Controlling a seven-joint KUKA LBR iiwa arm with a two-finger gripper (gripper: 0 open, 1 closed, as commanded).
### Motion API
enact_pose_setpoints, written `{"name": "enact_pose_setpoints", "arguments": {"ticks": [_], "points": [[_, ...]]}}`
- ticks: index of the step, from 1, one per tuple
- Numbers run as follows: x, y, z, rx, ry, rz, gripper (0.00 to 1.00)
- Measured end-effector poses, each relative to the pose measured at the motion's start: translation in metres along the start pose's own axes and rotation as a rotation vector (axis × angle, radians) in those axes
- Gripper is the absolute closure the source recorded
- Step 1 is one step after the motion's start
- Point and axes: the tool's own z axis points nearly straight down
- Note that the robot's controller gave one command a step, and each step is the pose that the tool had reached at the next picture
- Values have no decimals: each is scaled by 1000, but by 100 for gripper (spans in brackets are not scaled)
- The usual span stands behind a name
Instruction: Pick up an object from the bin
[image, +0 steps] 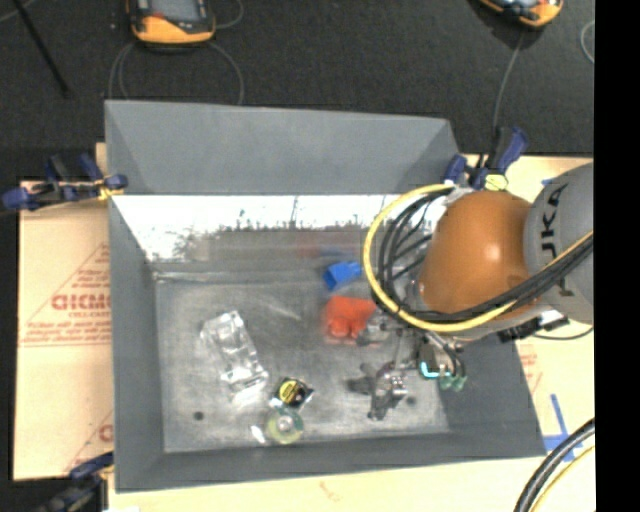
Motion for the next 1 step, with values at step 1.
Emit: {"name": "enact_pose_setpoints", "arguments": {"ticks": [1], "points": [[-5,-60,105,-2,-7,175,0]]}}
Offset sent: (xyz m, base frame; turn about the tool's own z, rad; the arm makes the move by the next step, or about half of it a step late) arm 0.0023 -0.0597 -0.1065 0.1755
